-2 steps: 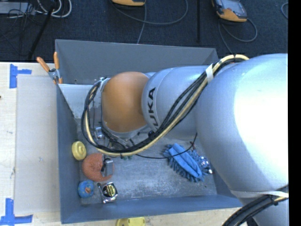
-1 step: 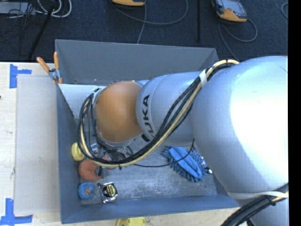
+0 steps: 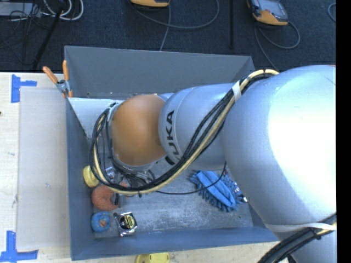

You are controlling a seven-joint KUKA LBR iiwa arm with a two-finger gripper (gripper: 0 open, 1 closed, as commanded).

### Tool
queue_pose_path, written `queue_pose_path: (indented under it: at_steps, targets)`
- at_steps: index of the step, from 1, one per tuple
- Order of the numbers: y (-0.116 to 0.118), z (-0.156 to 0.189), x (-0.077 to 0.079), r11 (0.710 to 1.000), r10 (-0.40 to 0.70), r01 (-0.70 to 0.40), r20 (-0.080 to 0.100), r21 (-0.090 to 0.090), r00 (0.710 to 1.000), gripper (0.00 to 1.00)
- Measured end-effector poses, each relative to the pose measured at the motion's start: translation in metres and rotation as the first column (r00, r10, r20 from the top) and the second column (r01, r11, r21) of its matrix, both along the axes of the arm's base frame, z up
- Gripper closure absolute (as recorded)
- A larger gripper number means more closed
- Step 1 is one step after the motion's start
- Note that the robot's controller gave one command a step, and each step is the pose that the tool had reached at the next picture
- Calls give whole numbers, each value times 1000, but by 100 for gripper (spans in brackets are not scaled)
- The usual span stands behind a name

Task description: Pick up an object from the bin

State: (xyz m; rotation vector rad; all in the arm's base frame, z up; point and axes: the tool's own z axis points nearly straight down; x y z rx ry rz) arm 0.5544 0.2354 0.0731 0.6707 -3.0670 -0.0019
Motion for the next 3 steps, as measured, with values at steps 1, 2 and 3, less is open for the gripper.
queue_pose_path:
  at_steps: [1,2,3]
  targets:
    - [-15,23,-18,1000,10,-10,1,0,1000,100]
    - [-15,23,-18,1000,9,-9,1,0,1000,100]
    - [-11,127,-26,1000,10,-10,3,0,1000,100]
